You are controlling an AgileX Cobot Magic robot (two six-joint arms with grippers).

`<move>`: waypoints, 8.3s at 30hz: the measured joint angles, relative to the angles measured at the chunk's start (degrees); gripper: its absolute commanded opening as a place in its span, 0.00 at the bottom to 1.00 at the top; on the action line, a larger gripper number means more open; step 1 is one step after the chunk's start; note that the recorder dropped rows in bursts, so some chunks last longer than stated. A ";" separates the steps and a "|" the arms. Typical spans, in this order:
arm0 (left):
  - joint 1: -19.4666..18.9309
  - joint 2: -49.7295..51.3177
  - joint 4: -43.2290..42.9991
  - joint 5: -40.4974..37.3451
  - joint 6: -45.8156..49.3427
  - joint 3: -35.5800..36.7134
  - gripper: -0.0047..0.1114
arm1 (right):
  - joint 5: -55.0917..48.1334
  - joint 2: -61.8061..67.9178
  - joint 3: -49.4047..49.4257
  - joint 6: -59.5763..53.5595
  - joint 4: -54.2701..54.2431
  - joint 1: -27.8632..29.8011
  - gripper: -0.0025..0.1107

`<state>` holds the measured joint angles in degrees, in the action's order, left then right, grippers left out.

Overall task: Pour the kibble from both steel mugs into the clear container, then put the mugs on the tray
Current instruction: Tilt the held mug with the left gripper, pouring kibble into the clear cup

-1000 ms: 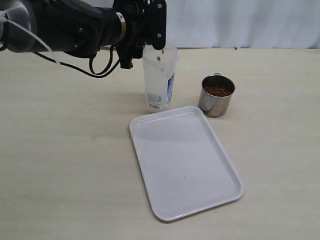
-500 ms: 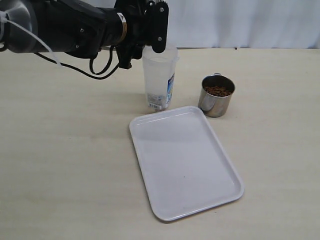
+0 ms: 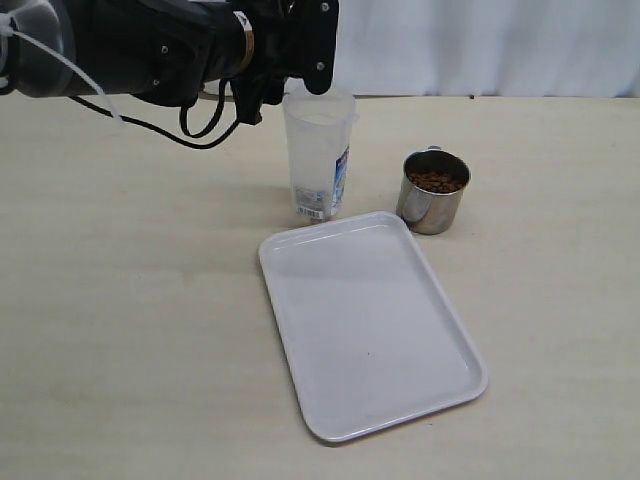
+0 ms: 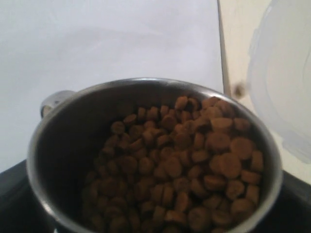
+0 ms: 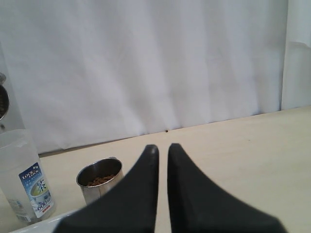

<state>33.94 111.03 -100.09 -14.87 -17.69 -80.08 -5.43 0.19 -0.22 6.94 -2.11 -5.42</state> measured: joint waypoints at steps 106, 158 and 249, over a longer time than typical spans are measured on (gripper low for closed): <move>0.00 0.00 0.12 2.31 12.19 0.00 0.04 | 0.00 0.00 0.00 0.00 0.00 0.00 0.07; 2.01 0.00 -0.09 2.09 18.05 -0.70 0.04 | 0.00 0.00 0.00 0.00 0.00 0.00 0.07; 2.74 0.00 -0.09 1.96 38.63 -0.70 0.04 | 0.00 0.00 0.00 0.00 0.00 0.00 0.07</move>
<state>36.69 111.03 -100.18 -12.91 20.94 -80.78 -5.43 0.19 -0.22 6.94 -2.11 -5.42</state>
